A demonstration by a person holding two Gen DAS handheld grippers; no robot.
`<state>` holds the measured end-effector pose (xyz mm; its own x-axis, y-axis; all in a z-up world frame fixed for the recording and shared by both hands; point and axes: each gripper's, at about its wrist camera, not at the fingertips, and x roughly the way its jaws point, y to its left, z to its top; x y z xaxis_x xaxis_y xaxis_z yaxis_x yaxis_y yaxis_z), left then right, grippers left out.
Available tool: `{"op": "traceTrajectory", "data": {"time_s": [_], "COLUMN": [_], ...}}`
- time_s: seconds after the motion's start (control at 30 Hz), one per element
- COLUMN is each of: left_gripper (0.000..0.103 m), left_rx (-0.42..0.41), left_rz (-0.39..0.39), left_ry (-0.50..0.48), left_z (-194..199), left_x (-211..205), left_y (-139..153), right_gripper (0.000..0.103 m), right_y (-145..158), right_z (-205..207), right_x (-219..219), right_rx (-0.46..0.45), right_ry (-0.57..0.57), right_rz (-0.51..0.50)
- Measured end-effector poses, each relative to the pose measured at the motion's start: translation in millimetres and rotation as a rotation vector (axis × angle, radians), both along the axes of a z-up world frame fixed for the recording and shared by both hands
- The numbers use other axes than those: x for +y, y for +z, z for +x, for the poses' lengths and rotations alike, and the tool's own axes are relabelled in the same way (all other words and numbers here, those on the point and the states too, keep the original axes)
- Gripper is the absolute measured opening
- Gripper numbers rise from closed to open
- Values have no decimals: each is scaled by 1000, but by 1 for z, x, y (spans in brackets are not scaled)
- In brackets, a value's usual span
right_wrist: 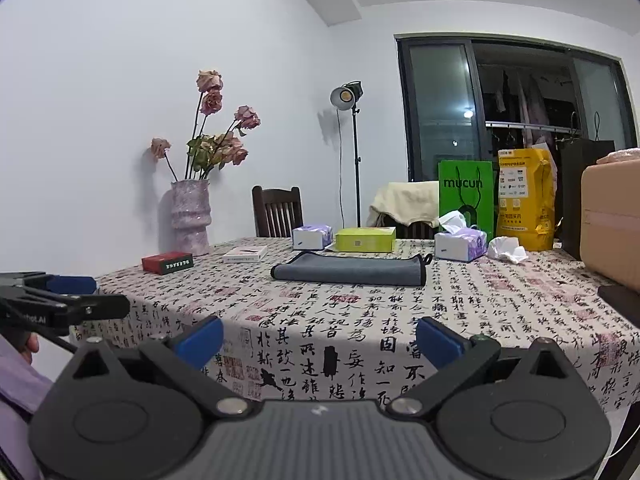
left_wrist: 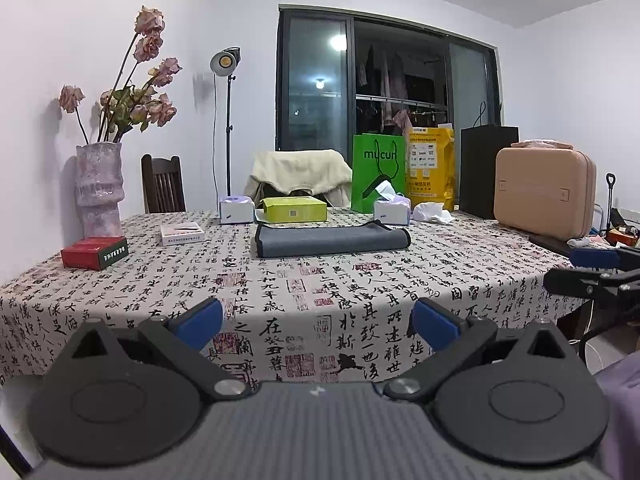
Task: Fold towel
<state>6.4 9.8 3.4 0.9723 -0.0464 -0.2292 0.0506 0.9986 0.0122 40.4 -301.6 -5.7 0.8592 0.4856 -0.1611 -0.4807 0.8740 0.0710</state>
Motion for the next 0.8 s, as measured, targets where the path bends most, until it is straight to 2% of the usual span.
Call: {"op": "traceTrajectory", "data": {"time_s": [0.33, 0.8], "left_gripper": [103, 103], "left_rx": [4, 7], "left_rz": [2, 5], "left_ry": [-2, -6], "left_z": [1, 3], "left_x": [0, 0], "left_y": [0, 1], "right_gripper": [103, 103], "right_y": [0, 0], "right_z": [1, 2], "right_x": [4, 4], "right_rx": [-22, -21], "right_ry": [11, 16], "right_rz": [-32, -22]}}
